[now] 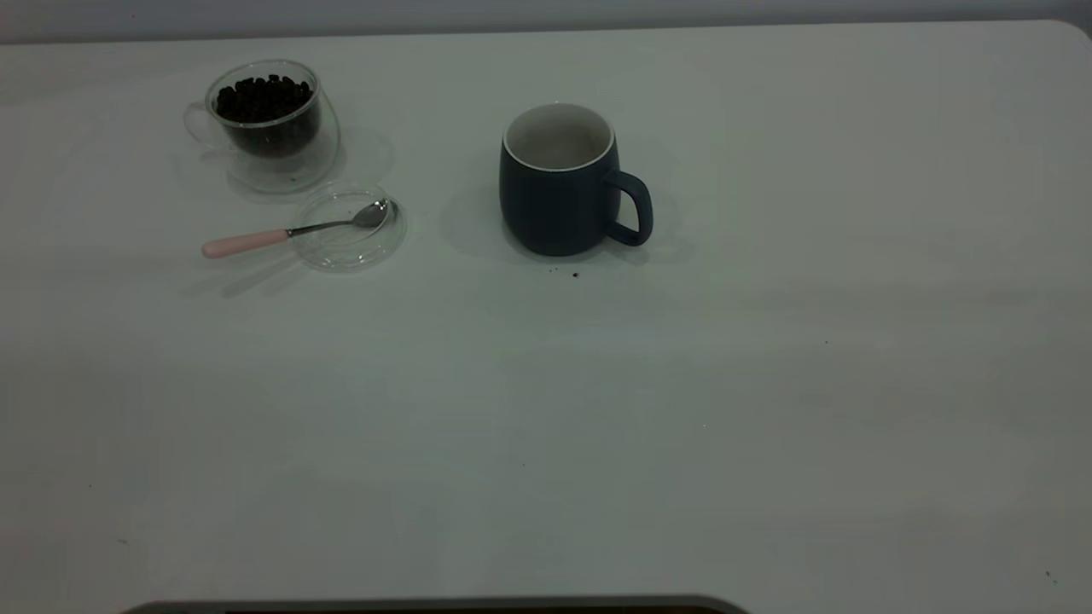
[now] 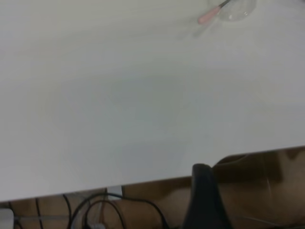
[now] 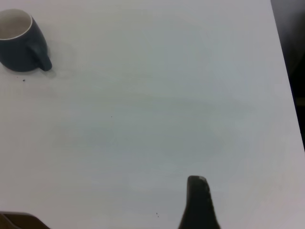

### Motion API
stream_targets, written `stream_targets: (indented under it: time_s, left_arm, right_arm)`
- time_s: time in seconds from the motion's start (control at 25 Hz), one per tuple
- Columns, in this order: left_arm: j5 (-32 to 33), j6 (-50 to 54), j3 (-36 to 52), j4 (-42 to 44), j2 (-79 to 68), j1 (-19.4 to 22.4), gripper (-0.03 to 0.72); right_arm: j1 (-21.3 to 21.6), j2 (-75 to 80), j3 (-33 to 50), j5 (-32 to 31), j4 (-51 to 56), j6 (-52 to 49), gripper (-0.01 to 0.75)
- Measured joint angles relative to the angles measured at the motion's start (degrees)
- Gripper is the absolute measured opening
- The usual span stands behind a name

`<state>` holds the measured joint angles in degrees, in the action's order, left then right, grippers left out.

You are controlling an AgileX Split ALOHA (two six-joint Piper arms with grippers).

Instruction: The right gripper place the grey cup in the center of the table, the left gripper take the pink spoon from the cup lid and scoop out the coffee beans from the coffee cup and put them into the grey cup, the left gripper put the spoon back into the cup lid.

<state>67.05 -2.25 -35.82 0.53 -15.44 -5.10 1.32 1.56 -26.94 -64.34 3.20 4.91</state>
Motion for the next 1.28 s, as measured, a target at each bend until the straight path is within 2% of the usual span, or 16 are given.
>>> stream_targets:
  time_s: [0.36, 0.92, 1.28]
  left_arm:
    - [-1.74, 2.92, 7.87, 0.48, 0.46, 0.0, 0.588]
    - [-2.64, 2.25, 8.0, 0.42, 0.8, 0.0, 0.588]
    - [-2.6, 2.25, 8.0, 0.42, 11.48, 0.0, 0.588]
  right_arm:
    - [0.0, 0.0, 0.0, 0.0, 0.0, 0.0, 0.591]
    - [0.0, 0.0, 0.0, 0.0, 0.0, 0.0, 0.591]
    - [0.0, 0.0, 0.0, 0.0, 0.0, 0.0, 0.591]
